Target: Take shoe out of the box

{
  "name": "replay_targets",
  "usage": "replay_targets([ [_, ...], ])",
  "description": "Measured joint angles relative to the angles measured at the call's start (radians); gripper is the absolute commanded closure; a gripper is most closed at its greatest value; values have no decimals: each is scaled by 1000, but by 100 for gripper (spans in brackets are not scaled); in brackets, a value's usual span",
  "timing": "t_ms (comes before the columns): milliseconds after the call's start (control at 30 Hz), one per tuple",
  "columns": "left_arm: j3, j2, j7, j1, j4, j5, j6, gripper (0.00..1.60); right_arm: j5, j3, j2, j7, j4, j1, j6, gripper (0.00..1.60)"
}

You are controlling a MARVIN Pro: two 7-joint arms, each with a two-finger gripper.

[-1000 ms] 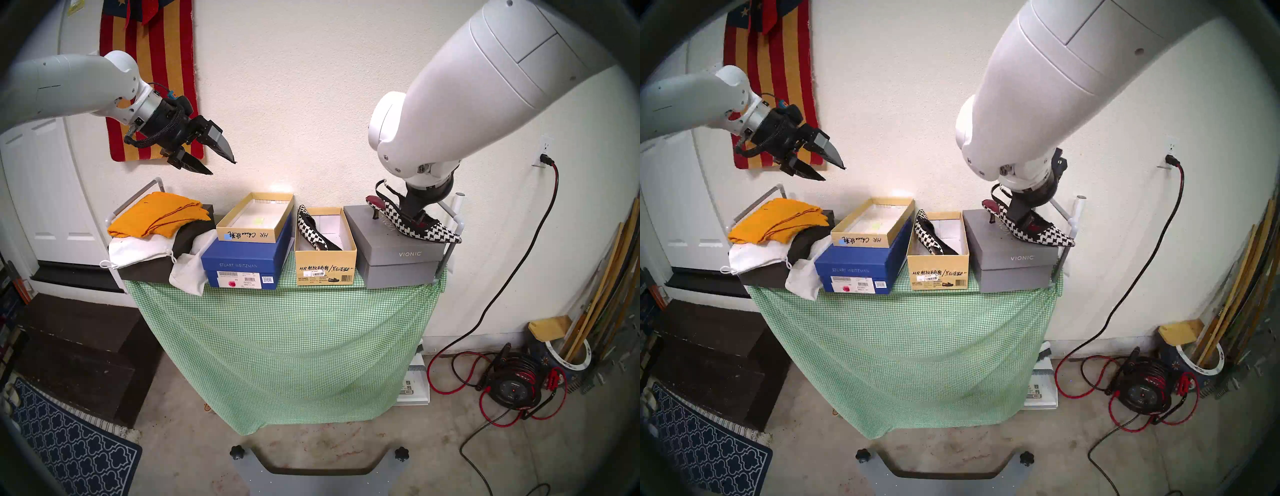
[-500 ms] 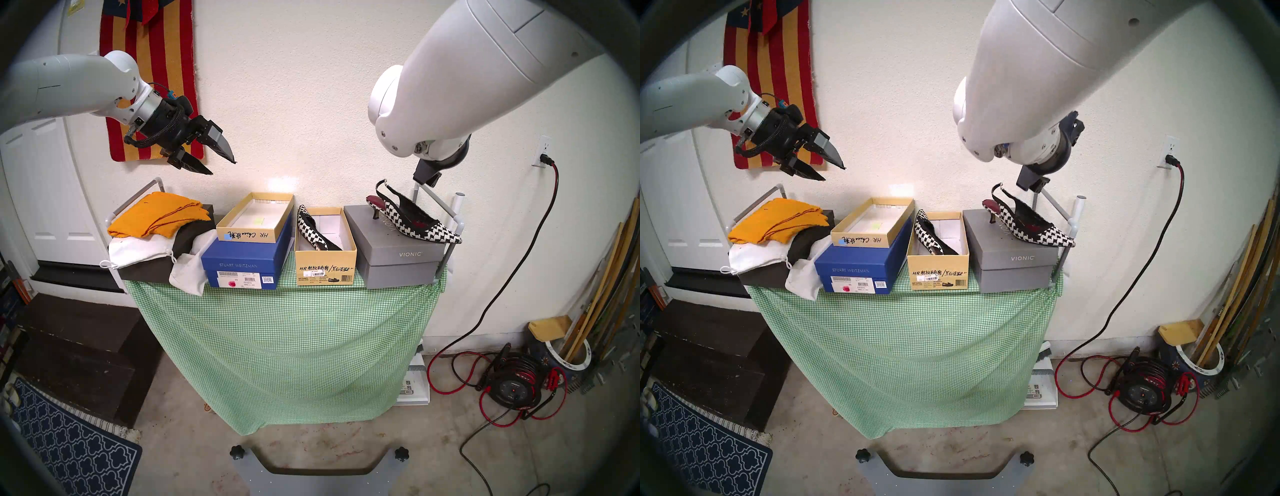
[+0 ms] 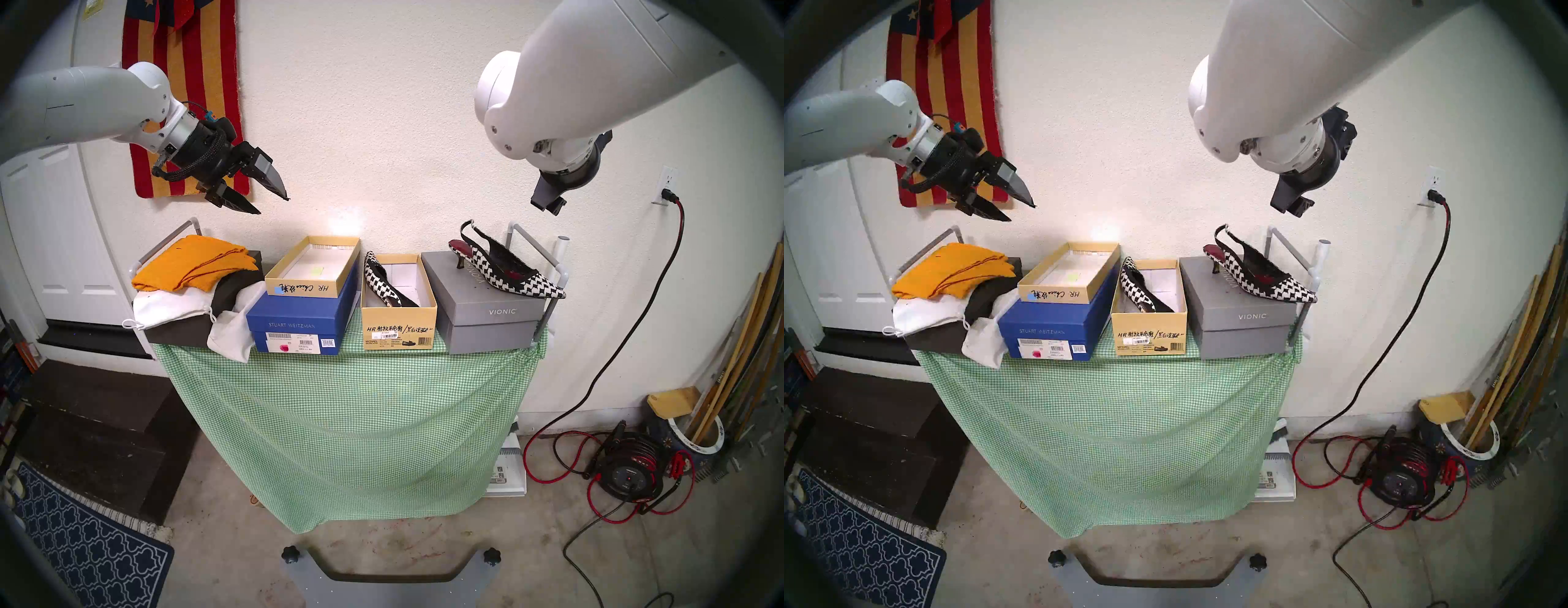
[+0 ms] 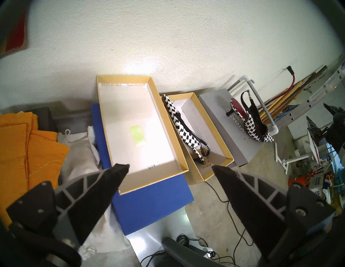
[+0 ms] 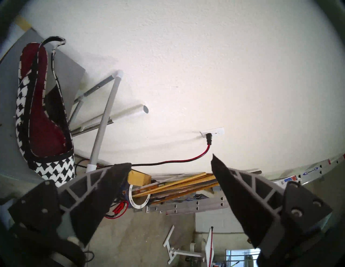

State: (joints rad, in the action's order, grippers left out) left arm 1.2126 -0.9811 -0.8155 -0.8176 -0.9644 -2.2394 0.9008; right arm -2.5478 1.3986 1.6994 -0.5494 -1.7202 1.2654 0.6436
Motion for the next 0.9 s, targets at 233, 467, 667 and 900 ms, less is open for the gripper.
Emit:
replay_targets([
  [233, -8, -19, -10, -3, 39, 41, -20, 0, 60, 6, -41, 89, 9, 2, 12, 0],
  [467, -67, -86, -20, -48, 105, 77, -40, 0, 70, 9, -49, 105, 12, 2, 16, 0],
  [667, -146, -155, -47, -70, 135, 91, -31, 0, 78, 9, -53, 117, 14, 2, 20, 0],
  [900, -174, -241, -67, -30, 147, 142, -6, 0, 88, 10, -58, 130, 15, 3, 20, 0],
])
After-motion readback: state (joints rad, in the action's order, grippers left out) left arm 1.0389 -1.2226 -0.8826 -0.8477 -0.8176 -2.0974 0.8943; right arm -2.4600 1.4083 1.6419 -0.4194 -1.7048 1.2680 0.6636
